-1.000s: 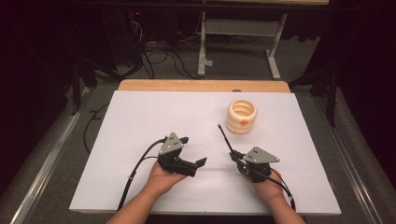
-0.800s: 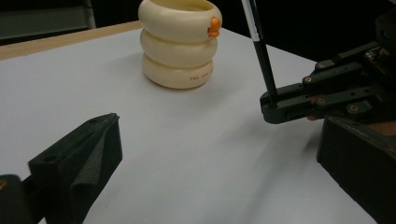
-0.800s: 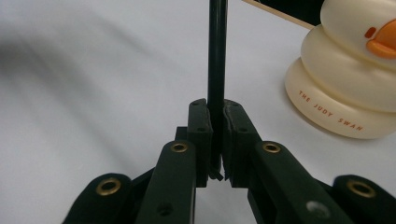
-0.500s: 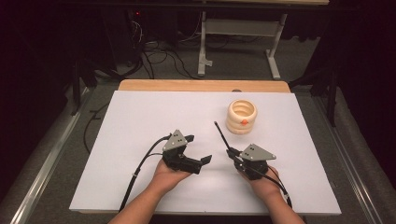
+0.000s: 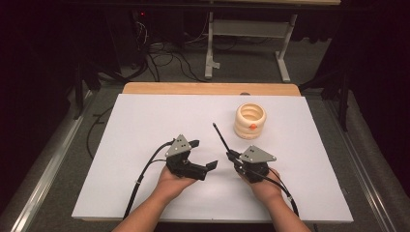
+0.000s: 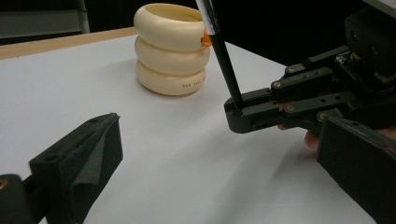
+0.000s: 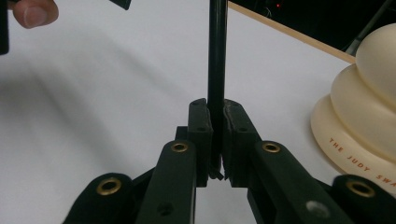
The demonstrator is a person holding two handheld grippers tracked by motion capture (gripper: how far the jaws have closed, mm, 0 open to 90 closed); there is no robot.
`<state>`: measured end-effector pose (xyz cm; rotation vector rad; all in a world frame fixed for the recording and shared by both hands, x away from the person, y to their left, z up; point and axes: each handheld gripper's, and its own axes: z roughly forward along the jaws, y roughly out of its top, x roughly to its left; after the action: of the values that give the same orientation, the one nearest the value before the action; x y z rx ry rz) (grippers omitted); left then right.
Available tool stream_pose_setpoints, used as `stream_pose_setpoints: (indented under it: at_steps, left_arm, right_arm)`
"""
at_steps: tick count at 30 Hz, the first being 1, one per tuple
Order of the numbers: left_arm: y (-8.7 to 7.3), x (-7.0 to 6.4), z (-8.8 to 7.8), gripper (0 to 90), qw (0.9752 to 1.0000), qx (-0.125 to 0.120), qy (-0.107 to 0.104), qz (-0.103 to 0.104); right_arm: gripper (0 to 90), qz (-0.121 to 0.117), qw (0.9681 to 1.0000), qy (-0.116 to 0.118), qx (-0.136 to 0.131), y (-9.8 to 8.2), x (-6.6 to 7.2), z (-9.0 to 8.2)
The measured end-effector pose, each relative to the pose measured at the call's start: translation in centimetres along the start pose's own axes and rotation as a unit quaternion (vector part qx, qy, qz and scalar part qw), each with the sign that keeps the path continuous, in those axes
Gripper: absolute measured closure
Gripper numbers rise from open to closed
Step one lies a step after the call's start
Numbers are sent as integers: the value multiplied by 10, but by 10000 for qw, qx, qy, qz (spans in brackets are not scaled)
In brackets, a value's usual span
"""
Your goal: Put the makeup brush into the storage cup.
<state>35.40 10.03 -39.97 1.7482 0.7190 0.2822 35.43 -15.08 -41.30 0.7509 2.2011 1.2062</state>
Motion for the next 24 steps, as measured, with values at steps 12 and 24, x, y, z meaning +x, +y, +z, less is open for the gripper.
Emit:
stream_pose_setpoints:
  at_steps: [12,24]
  left_arm:
    - [0,0,-9,22,9999,-102,3,-17]
    - [-2,3,-12,65,9997,-197,-34,-141]
  right_arm:
    - [854,-53,9997,233,77,-9,11,1]
    - [854,-201,9987,441,151,-11,21,2]
